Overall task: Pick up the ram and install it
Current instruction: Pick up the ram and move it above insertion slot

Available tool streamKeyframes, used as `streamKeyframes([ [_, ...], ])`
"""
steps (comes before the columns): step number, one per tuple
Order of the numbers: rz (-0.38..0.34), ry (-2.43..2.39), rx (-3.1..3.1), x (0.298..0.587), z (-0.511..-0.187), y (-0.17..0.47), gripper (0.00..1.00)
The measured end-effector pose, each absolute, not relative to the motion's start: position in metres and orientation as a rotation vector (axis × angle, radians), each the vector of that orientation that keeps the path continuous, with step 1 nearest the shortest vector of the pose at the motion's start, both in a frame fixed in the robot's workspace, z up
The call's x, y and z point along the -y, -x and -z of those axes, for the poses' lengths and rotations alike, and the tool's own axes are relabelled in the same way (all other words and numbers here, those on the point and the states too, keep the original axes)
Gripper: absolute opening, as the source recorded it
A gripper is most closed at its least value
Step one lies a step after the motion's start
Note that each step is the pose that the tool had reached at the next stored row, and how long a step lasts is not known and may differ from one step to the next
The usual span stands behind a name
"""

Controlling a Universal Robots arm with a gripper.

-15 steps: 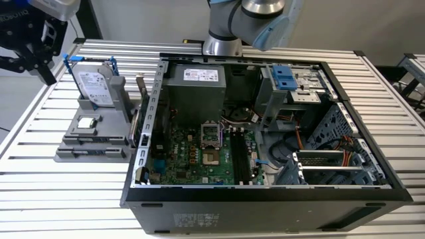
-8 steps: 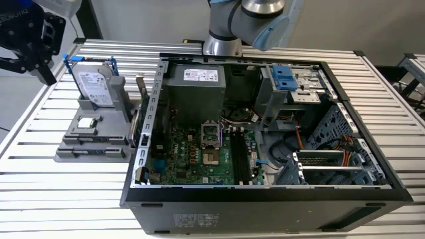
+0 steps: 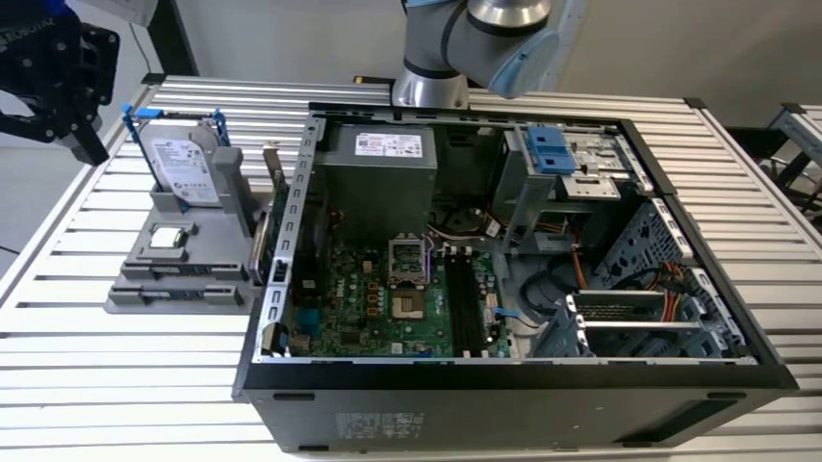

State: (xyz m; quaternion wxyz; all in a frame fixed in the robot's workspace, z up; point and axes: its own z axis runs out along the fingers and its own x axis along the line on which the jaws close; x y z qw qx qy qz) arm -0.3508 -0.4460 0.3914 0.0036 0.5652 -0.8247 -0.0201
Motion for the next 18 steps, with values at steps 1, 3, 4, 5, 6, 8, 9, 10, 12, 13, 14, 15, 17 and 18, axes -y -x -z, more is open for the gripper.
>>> streamKeyframes([
  [1, 0.063, -1.794, 2.569, 0.446, -0.3913, 0.3508, 0.0],
  [3, 0.063, -1.841, 2.535, 0.446, -0.3913, 0.3508, 0.0],
  [4, 0.062, -1.863, 2.518, 0.446, -0.3914, 0.3508, 0.0],
  [5, 0.062, -1.887, 2.5, 0.446, -0.3914, 0.3508, 0.0],
  [6, 0.062, -1.909, 2.483, 0.446, -0.3914, 0.3508, 0.0],
  [8, 0.062, -1.949, 2.45, 0.4459, -0.3914, 0.3508, 0.0],
  [9, 0.062, -1.967, 2.436, 0.4459, -0.3914, 0.3508, 0.0],
  [10, 0.062, -1.985, 2.42, 0.4459, -0.3914, 0.3507, 0.0],
  [12, 0.061, -2.021, 2.39, 0.4459, -0.3914, 0.3504, 0.0],
  [13, 0.061, -2.04, 2.373, 0.4459, -0.3914, 0.3504, 0.0],
  [14, 0.061, -2.057, 2.358, 0.4459, -0.3914, 0.3503, 0.0],
  [15, 0.061, -2.074, 2.342, 0.4459, -0.3914, 0.3502, 0.0],
  [17, 0.061, -2.109, 2.31, 0.4459, -0.3914, 0.3501, 0.0],
  [18, 0.061, -2.126, 2.295, 0.4459, -0.3914, 0.3501, 0.0],
])
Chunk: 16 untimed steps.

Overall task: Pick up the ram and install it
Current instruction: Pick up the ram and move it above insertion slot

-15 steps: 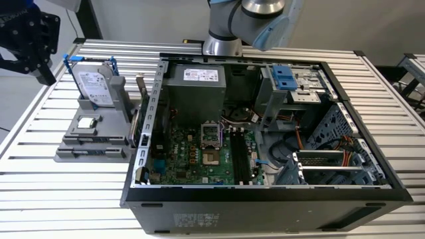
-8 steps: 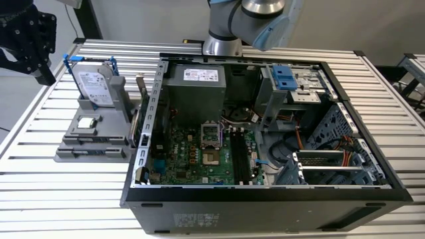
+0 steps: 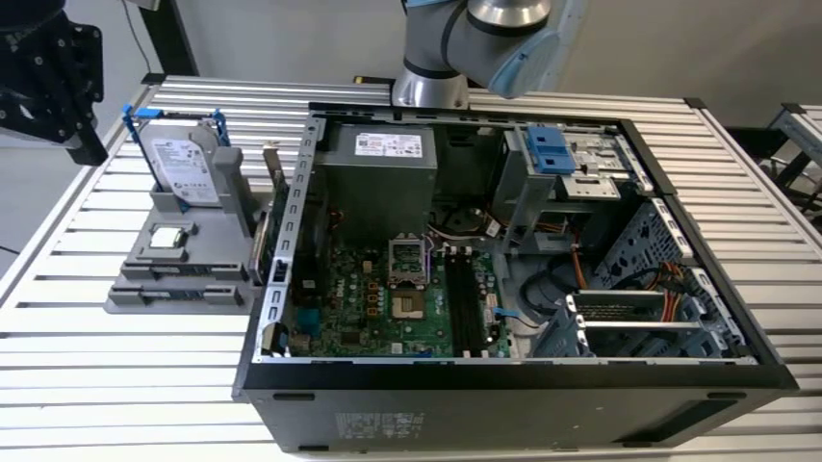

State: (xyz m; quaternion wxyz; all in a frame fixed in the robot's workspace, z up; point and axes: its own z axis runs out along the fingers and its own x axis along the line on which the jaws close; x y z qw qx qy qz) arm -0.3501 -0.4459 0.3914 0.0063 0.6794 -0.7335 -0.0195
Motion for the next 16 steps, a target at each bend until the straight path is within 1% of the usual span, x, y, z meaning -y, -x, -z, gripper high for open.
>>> streamKeyframes([
  [16, 0.063, -2.244, 2.188, 0.446, -0.3914, 0.3492, 0.0],
])
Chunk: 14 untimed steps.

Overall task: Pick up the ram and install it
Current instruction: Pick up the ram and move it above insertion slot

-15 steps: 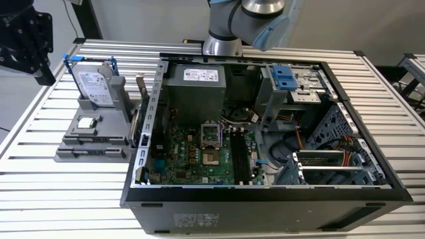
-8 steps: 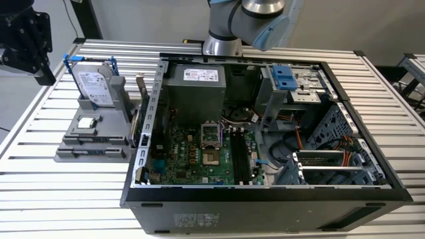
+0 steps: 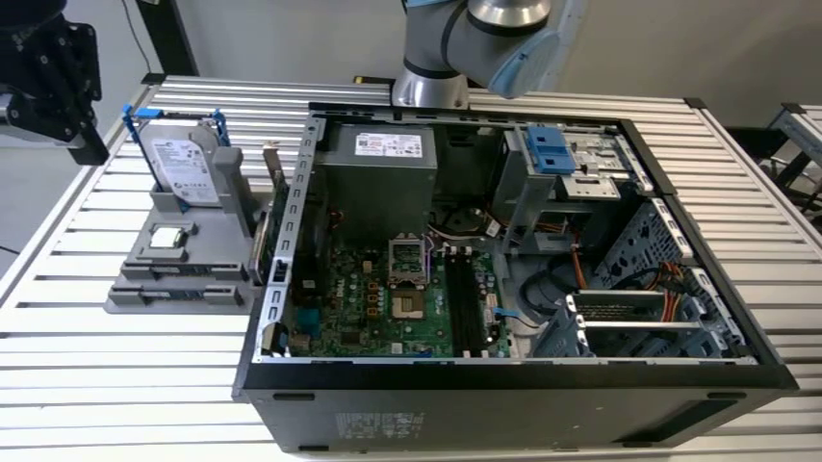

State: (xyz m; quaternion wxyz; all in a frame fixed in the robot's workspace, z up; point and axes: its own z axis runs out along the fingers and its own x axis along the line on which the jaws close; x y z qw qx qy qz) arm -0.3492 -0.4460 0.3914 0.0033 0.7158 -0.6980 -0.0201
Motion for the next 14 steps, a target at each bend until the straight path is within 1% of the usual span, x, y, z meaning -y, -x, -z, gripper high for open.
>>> streamKeyframes([
  [14, 0.06, -2.316, 2.123, 0.4463, -0.3913, 0.3477, 0.0],
])
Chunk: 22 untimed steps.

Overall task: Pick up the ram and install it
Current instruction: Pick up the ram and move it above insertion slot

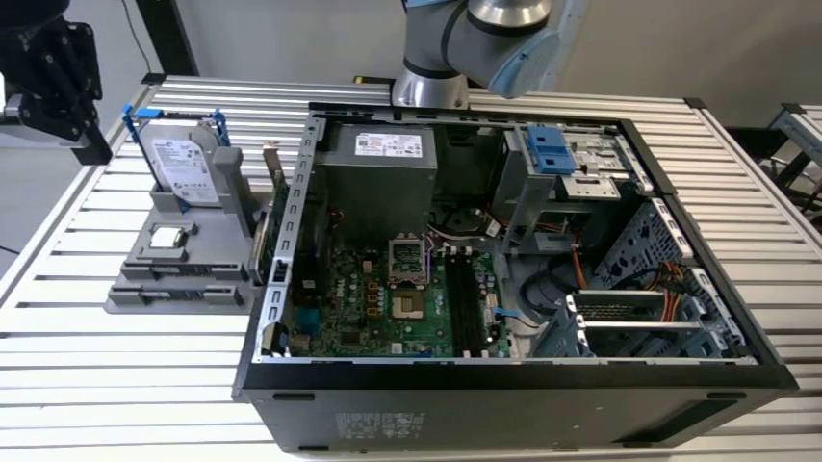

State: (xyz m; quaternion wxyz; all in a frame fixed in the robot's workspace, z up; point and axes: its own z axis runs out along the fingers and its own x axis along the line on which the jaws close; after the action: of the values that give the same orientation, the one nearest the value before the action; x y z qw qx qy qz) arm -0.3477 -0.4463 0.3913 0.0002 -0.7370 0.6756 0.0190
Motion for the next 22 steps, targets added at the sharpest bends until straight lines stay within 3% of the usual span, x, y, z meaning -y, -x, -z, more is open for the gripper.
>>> streamKeyframes([
  [4, -0.06, 2.315, -2.122, 0.4463, -0.3913, 0.3477, 0.0],
  [5, -0.06, 2.315, -2.122, 0.4462, -0.3913, 0.3476, 1.0],
  [22, -0.058, 2.306, -2.131, 0.4463, -0.388, 0.3475, 1.0],
])
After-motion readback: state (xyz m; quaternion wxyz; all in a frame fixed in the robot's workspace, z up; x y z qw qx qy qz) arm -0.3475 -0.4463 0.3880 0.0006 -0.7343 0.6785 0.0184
